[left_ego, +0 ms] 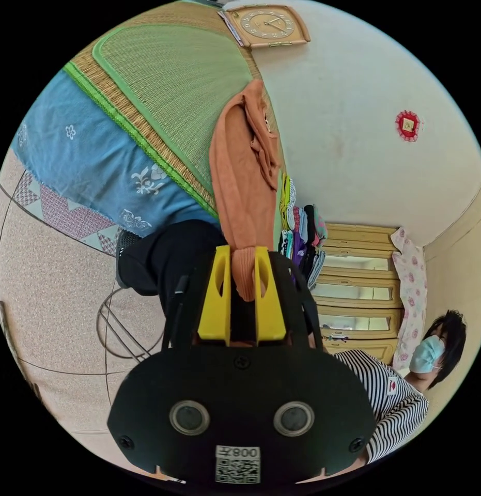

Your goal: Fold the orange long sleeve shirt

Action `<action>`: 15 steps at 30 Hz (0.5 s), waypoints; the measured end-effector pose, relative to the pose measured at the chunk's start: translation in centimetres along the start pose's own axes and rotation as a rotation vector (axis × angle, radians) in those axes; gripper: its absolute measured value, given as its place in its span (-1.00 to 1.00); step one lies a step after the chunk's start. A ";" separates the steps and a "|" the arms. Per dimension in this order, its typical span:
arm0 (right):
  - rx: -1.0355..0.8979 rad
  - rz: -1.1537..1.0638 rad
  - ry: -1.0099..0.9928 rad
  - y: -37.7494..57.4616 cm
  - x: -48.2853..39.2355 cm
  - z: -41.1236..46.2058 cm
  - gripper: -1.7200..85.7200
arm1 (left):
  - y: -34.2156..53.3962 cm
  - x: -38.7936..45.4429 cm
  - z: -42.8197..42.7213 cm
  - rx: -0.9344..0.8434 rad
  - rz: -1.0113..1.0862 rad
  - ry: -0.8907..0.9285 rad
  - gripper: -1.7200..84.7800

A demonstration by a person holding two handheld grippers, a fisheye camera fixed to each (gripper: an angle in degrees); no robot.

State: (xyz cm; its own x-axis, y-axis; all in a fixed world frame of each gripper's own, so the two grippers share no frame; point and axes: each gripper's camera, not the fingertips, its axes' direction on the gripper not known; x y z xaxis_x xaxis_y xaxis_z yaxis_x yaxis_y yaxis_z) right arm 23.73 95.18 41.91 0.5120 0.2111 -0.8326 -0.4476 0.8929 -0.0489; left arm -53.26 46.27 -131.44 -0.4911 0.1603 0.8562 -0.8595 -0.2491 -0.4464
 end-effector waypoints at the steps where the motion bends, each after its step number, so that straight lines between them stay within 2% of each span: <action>1: 0.016 -0.016 -0.031 0.5 -0.2 -1.0 -0.82 | 0.1 0.2 -0.2 0.004 0.013 0.017 -0.79; 7: 0.082 -0.081 -0.138 2.3 -1.9 -5.9 -0.83 | 0.3 1.4 -1.1 0.006 0.081 0.082 -0.80; 15: 0.073 -0.086 -0.072 3.2 -3.2 -7.9 -0.83 | 1.6 0.4 -1.3 0.006 0.073 0.095 -0.80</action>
State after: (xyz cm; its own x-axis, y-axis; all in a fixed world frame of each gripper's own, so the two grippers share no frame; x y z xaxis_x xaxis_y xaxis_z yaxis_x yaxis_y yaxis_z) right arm 14.87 94.26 40.06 0.5988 0.1583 -0.7851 -0.3464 0.9350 -0.0756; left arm -55.02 47.23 -132.12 -0.5637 0.2314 0.7929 -0.8203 -0.2693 -0.5046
